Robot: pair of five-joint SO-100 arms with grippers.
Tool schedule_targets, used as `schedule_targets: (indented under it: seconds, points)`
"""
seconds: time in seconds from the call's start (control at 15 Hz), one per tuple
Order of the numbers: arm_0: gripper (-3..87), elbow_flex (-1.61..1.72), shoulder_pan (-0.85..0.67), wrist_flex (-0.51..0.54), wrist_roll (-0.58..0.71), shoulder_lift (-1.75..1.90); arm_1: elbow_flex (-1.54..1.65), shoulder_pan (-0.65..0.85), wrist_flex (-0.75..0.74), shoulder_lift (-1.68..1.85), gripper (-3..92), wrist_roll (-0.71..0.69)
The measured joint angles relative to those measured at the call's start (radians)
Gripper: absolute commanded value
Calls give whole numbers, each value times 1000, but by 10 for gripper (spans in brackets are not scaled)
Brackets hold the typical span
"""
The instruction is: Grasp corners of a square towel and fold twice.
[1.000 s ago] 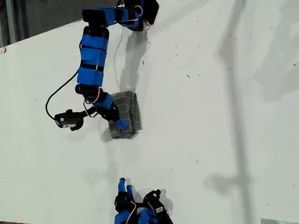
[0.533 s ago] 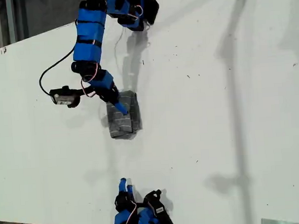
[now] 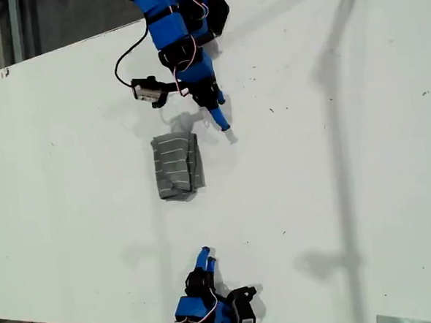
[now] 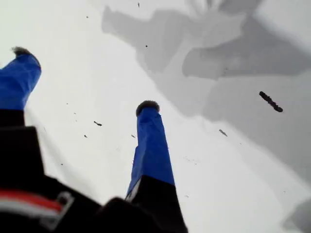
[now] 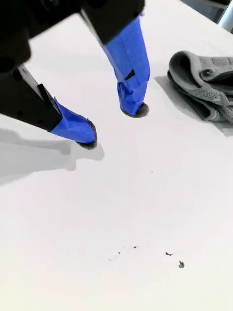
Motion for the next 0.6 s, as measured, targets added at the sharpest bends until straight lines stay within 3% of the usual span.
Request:
schedule_targets:
  seconds: [0.07, 0.13, 0.2, 0.33, 0.53, 0.6]
  points:
    - [132, 0, 20, 0, -6, 0, 29, 12, 3, -12, 311, 23]
    - [0, 0, 37, 0, -6, 0, 46, 57, 15, -12, 265, 57]
    - [0, 6, 43, 0, 2, 0, 48, 86, 66, 6, 245, 135]
    - [0, 12, 41, -14, 170, 0, 55, 198, 178, 173, 250, 123]
    - [0, 21, 75, -17, 328, 0, 149, 308, 603, 808, 323, 124]
    - [0, 21, 77, -18, 397, 0, 117, 305, 640, 977, 332, 121]
